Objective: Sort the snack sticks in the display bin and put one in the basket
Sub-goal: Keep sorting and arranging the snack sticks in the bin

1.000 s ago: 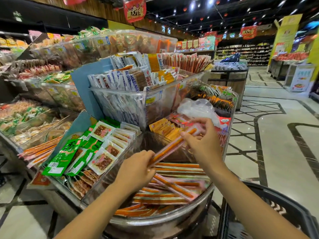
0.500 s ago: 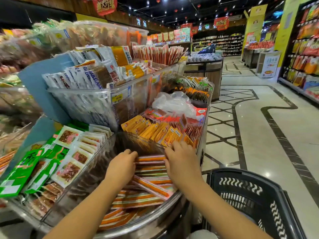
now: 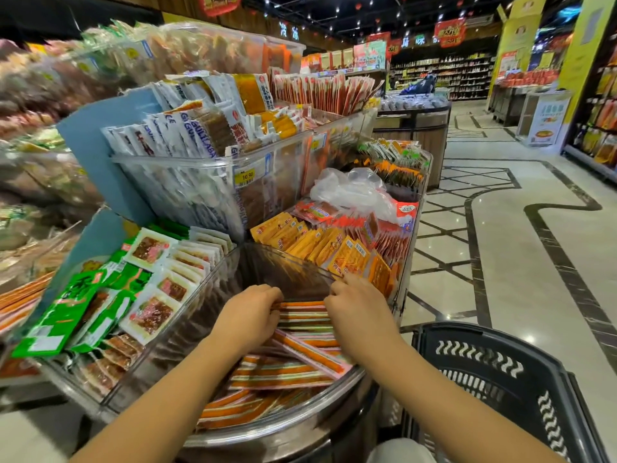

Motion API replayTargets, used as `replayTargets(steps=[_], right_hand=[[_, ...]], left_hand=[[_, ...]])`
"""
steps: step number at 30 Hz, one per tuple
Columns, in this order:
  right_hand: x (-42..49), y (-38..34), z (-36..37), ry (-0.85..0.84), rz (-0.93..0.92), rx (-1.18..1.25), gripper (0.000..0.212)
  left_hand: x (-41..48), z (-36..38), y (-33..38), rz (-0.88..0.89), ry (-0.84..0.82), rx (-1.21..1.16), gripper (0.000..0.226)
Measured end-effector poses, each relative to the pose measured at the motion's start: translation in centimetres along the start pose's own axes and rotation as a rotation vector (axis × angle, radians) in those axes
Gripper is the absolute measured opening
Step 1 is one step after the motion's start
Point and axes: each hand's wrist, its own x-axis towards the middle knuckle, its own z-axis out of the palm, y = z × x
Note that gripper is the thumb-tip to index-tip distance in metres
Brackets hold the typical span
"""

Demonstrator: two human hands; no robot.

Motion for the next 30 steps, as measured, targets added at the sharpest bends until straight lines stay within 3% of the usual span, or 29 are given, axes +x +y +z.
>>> replayTargets(steps=[8,14,23,30], right_hand=[[0.0,0.0,0.0,0.024,0.007,-0.002,0.018],[0.4,-2.0,-1.3,0.014,-0.046,0.083,0.011],[4.7,-12.2,-0.4,-0.691,-0.435,0.425,0.031],[5.4,-16.6,4.3,-0.878,-0.523,0.461,0.047]], left_hand=[[-3.3,-6.7,-4.8,0.055,0.385,0.114,0.025],[-5.7,-6.1,-8.6,-0.099,0.323,0.063,0.046],[-5.7,-5.1,-9.4,-0.184,0.318,-0.045,0.053],[-5.7,-4.9,-9.3,-0.204,0.349,-0.054,0.054]])
